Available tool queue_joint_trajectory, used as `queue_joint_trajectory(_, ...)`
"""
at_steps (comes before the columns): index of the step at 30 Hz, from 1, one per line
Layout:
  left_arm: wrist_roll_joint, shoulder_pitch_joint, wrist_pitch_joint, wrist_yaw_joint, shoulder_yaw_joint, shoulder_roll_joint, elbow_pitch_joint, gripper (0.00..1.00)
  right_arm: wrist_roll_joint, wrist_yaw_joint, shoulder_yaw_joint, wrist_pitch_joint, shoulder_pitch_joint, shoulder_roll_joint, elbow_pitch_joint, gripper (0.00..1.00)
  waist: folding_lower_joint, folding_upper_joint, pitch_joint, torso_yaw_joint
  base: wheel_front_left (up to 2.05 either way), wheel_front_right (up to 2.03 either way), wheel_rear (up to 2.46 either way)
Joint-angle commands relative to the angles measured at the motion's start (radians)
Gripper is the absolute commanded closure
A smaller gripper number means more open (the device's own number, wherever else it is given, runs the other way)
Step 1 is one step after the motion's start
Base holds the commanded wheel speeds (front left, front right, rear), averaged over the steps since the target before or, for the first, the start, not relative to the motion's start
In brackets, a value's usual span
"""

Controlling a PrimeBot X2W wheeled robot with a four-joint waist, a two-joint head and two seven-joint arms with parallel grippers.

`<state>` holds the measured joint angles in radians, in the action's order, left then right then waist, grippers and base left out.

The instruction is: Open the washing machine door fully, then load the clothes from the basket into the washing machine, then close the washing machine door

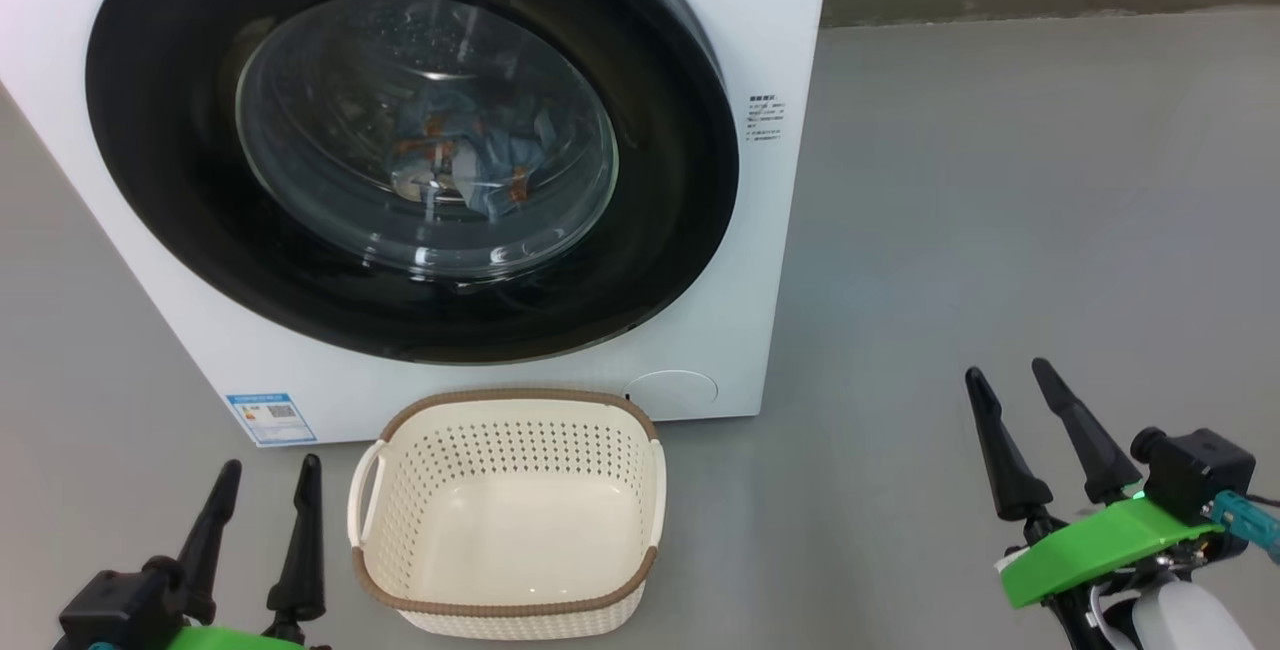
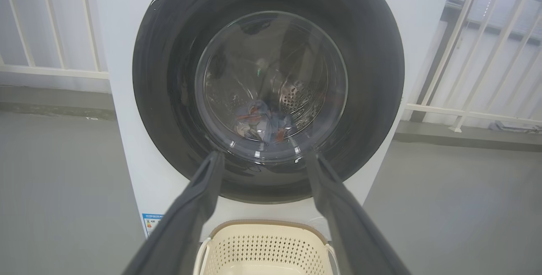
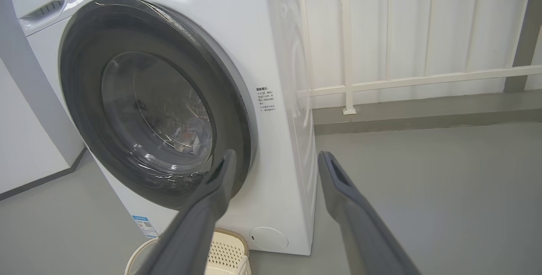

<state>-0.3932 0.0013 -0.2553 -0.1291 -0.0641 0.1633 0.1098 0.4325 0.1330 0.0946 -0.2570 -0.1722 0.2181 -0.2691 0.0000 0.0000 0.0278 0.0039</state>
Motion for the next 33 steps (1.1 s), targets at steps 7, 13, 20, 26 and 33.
queue_joint_trajectory(7,-0.013,-0.021,-0.006,-0.002,0.040,0.014,-0.025,0.00,-0.023,-0.002,0.024,-0.005,0.012,-0.006,0.023,0.00,0.0000,0.0000,0.004,-0.010,0.00,0.00,0.00)
queue_joint_trajectory(13,-0.016,-0.024,-0.006,-0.002,0.041,0.016,-0.023,0.00,-0.031,-0.002,0.019,-0.005,0.012,-0.015,0.023,0.00,0.0000,0.0000,0.005,-0.010,0.00,0.00,0.00)
queue_joint_trajectory(20,-0.015,-0.027,-0.006,-0.002,0.040,0.017,-0.019,0.00,-0.037,-0.002,0.012,-0.005,0.013,-0.020,0.024,0.00,0.0000,0.0000,0.003,-0.003,0.00,0.00,0.00)
queue_joint_trajectory(26,-0.022,-0.028,-0.006,-0.002,0.042,0.016,-0.015,0.00,-0.038,-0.002,0.009,-0.005,0.015,-0.024,0.024,0.00,0.0000,0.0000,0.004,-0.003,0.00,0.00,0.00)
queue_joint_trajectory(33,-0.022,-0.027,-0.006,-0.002,0.044,0.019,-0.013,0.00,-0.041,-0.002,0.005,-0.005,0.019,-0.030,0.025,0.00,0.0000,0.0000,0.003,-0.005,0.00,0.00,0.00)
